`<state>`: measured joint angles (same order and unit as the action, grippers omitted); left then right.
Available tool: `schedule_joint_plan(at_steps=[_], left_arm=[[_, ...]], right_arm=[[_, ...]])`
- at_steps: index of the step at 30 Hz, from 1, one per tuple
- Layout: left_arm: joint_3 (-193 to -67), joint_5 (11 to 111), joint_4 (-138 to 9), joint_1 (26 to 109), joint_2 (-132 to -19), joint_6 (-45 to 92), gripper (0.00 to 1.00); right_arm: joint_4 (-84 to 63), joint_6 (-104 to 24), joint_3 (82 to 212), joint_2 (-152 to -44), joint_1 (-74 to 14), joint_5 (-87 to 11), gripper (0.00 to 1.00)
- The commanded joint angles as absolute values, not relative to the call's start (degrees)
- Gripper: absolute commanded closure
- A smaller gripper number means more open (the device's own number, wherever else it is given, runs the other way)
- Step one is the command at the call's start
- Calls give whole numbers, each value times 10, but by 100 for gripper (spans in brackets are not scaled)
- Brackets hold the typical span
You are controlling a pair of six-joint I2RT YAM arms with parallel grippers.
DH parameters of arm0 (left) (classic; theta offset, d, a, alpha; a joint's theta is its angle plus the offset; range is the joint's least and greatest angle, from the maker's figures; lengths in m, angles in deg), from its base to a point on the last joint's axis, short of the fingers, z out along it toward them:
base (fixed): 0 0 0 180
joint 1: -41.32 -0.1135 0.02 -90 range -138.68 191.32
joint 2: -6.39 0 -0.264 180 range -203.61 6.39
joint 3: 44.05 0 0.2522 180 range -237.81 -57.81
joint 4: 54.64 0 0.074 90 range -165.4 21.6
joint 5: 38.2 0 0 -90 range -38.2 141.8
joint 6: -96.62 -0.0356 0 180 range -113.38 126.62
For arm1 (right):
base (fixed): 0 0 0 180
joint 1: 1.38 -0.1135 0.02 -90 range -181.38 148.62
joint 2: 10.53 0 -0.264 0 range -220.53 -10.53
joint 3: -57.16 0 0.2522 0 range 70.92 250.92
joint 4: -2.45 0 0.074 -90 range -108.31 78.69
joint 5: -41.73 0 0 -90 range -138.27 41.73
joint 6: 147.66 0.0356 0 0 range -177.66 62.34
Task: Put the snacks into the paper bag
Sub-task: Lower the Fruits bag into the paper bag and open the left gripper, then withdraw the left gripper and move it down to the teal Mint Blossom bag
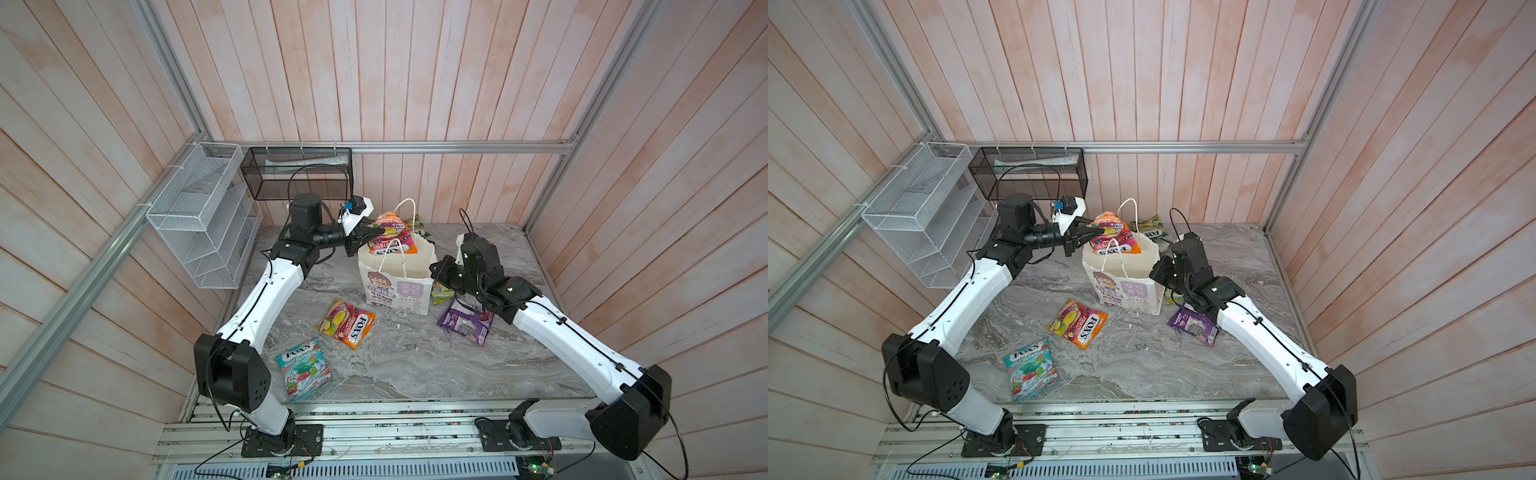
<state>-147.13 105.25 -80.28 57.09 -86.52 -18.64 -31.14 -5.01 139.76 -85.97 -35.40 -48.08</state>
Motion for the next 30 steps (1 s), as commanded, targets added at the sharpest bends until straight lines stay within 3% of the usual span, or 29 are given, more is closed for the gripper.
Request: schedule_joint_plan(at_steps=[1, 7, 12, 16, 18, 21, 27, 30], left_arm=[[-1505, 1060, -840, 583, -879, -198, 86], [-1503, 1040, -781, 592, -877, -134, 36], [-1515, 972, -746, 607, -855, -112, 14], [-1517, 863, -694, 615, -828, -46, 9], [-1526, 798, -687, 614, -815, 8, 1], [-1532, 706, -718, 607, -787, 99, 0], [-1494, 655, -850, 535, -698, 287, 0], [-1454, 636, -934, 511, -650, 304, 0]], right_arm=[[-323, -59, 1422, -861, -352, -477, 100], [-318, -51, 1421, -866, -351, -483, 100], [-315, -29, 1411, -860, -345, -494, 100], [-309, -10, 1405, -854, -338, -509, 100], [-299, 7, 1396, -853, -330, -504, 100], [-283, 26, 1386, -854, -326, -498, 100], [-268, 55, 1376, -859, -323, -497, 100], [-270, 61, 1371, -859, -318, -498, 100]])
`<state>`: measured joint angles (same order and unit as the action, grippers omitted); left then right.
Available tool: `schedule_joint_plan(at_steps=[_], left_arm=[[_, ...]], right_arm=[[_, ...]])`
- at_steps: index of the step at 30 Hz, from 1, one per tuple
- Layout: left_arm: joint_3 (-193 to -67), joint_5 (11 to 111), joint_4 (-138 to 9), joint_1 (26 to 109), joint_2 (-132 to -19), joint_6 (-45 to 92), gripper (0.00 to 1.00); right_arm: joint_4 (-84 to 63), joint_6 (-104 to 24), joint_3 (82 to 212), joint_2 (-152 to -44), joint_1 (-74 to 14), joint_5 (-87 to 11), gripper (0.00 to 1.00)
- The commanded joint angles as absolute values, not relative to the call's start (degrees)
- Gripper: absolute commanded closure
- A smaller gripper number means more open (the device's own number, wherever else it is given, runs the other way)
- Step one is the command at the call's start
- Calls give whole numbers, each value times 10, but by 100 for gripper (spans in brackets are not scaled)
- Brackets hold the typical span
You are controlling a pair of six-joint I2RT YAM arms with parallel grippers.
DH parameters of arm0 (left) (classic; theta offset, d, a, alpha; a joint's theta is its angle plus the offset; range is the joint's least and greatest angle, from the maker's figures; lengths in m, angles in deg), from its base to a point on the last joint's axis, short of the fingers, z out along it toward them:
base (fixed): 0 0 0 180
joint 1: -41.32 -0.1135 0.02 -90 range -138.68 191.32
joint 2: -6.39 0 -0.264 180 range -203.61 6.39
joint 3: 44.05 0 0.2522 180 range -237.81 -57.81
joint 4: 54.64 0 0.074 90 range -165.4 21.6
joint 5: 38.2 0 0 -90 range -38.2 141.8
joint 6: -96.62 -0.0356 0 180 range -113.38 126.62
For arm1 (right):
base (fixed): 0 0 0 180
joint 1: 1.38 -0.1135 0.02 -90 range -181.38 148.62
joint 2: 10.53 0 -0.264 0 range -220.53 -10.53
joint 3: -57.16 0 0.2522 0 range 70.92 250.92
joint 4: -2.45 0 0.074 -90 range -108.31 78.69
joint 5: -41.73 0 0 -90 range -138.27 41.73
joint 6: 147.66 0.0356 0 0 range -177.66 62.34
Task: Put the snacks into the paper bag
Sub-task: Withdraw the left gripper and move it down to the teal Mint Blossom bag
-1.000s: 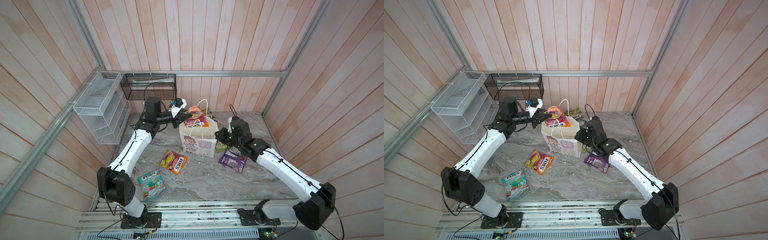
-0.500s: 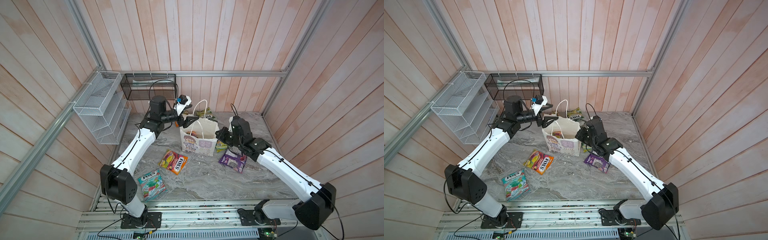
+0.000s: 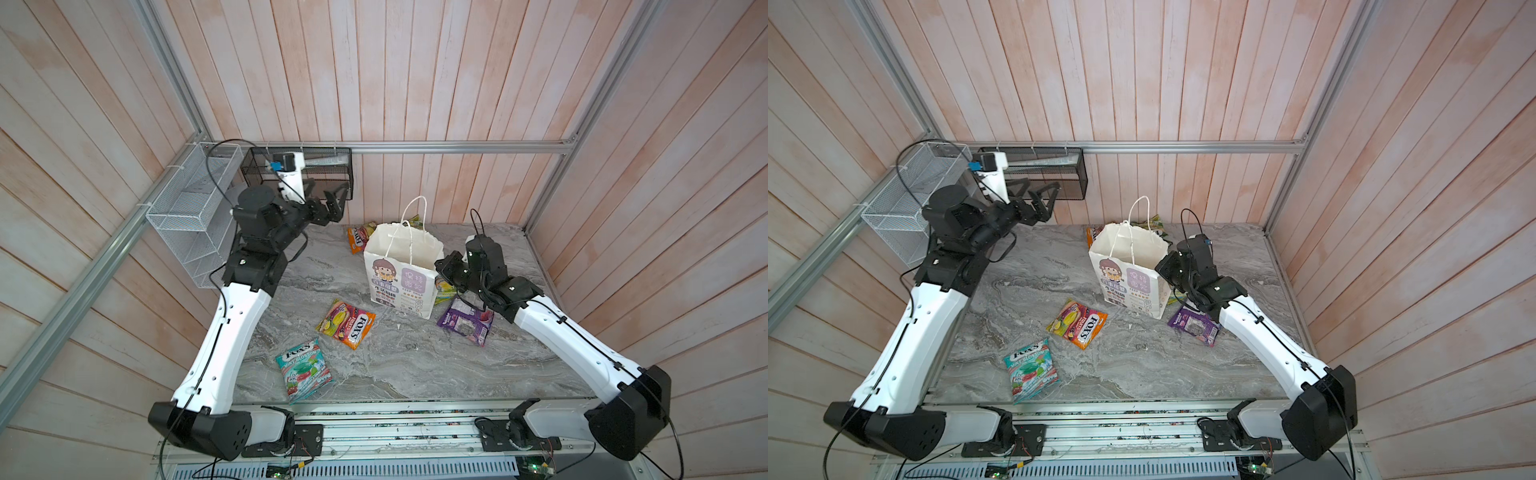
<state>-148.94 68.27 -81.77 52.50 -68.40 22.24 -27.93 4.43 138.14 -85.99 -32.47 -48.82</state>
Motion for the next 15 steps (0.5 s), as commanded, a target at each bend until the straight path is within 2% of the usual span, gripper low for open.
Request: schedule_joint_plan(at_steps=[1, 4, 7, 12, 15], left_arm=[[-1443, 616, -965, 509, -636, 310, 0], [-1389, 603, -1047, 505, -596, 342, 0], [-1293, 639, -1084, 505, -556, 379, 0], [-1103, 707, -1080, 506, -507, 494, 0], [-1023, 658, -1086, 515, -479, 569, 0]], right_arm=[[-271, 61, 1370, -859, -317, -500, 100], [-274, 62, 1364, -853, -315, -508, 100], [-279, 64, 1362, -852, -315, -512, 100], [-280, 66, 1354, -849, -315, -505, 100], [-284, 69, 1348, -844, -315, -502, 100]])
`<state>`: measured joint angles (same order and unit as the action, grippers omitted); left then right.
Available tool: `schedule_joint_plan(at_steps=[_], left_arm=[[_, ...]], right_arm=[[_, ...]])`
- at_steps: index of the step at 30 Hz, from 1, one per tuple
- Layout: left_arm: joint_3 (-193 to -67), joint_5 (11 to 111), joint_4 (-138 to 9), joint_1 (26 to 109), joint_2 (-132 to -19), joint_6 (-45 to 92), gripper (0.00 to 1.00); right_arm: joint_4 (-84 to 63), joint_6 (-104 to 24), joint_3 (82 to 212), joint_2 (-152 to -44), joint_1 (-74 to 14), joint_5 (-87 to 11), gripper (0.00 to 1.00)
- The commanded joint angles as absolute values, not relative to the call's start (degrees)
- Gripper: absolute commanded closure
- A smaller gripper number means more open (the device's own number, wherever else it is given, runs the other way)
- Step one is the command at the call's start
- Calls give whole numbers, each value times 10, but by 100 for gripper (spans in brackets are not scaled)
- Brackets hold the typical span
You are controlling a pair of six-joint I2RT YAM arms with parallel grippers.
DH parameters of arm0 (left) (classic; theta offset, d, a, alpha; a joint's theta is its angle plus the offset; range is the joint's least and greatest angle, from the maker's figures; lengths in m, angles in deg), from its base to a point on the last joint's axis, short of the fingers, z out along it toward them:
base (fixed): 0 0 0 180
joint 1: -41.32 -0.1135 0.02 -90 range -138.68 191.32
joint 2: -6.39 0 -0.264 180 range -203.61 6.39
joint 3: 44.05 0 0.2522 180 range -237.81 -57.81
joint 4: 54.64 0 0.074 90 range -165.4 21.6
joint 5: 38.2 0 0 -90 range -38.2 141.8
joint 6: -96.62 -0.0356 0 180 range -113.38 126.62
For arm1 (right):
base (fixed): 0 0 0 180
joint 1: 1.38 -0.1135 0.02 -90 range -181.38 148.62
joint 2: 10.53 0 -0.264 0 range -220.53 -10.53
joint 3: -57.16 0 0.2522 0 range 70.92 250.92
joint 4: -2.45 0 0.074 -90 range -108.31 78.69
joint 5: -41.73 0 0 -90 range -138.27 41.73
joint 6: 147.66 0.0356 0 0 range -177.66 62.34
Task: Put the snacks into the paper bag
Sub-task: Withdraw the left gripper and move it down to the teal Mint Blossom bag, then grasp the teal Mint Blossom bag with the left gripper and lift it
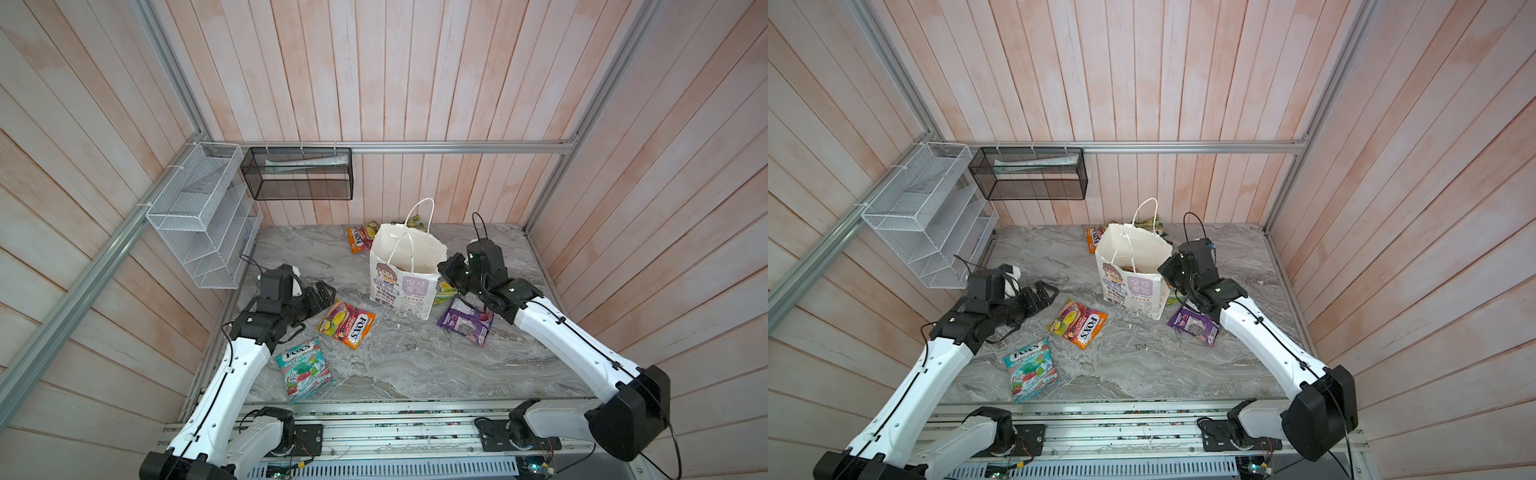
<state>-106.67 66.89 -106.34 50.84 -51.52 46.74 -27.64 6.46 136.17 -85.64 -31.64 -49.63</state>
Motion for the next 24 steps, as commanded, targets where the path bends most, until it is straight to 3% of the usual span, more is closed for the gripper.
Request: schedule_joint_plan(at_steps=[1, 8, 24], left_arm=[[-1003, 641, -1091, 519, -474, 592, 0], [-971, 509, -1186, 542, -583, 722, 0], [-924, 478, -1118, 544, -667, 781, 0]], right_arm=[[-281, 70, 1345, -842, -315, -503, 100], [-267, 66, 1332, -839, -315, -500, 100], [-249, 16, 1332, -845, -311, -487, 100]])
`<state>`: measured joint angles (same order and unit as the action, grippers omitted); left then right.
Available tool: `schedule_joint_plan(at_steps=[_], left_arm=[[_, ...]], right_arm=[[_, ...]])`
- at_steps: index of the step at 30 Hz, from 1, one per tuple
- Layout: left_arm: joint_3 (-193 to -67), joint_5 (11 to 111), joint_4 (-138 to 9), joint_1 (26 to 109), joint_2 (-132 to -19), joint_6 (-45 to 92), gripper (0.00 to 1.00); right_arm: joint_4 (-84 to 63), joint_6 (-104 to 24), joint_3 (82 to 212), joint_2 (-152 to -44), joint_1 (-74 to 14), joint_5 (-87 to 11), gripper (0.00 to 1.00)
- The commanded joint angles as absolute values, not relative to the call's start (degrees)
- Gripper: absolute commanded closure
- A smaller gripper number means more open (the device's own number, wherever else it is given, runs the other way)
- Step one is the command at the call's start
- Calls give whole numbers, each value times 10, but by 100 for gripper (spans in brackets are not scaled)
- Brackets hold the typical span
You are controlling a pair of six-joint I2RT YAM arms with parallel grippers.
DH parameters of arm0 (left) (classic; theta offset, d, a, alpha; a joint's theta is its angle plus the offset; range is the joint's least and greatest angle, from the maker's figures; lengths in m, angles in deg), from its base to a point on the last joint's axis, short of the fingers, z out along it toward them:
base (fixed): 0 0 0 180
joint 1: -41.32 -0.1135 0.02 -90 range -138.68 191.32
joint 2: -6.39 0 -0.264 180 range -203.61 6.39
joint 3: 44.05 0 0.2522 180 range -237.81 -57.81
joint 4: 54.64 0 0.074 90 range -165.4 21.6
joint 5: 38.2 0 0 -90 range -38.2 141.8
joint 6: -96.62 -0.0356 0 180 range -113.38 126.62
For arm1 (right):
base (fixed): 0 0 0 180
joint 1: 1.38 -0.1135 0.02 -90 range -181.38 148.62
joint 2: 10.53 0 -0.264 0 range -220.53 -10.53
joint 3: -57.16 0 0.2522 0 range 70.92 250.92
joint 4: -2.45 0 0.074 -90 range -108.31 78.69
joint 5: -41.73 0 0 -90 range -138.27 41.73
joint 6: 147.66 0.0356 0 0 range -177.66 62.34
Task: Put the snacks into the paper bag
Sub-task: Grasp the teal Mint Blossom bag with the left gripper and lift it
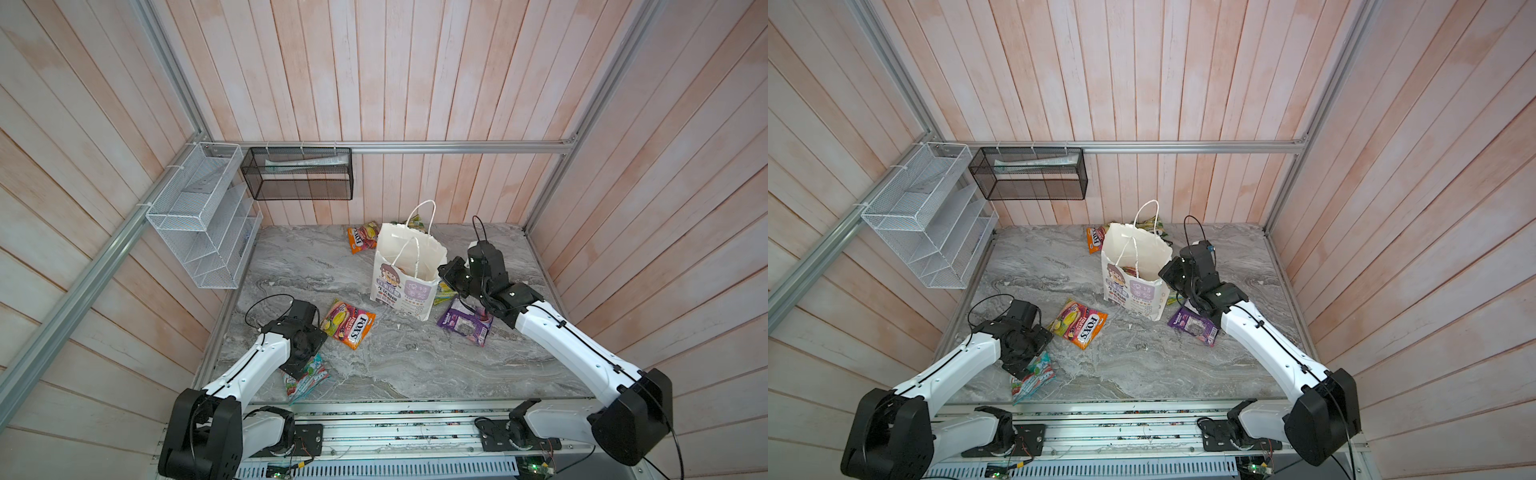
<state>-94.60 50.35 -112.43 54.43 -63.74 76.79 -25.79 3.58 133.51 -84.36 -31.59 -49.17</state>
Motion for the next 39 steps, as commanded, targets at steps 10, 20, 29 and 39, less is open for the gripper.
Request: schedule_joint_plan(at_steps=[10, 20, 29, 39], left_arm=[[-930, 454, -1096, 565, -702, 794, 31], [-961, 455, -1042, 568, -668, 740, 77], [-1010, 393, -1056, 568, -557, 689, 90], [-1190, 393, -1038, 568, -537, 586, 92]], right_arm=[[-234, 7, 1319, -843, -284, -454, 100], [-233, 4, 1306, -825, -265, -450, 100], [-246, -5, 1328, -830, -269, -453, 100], [-266, -14, 1358, -841, -299, -476, 100]])
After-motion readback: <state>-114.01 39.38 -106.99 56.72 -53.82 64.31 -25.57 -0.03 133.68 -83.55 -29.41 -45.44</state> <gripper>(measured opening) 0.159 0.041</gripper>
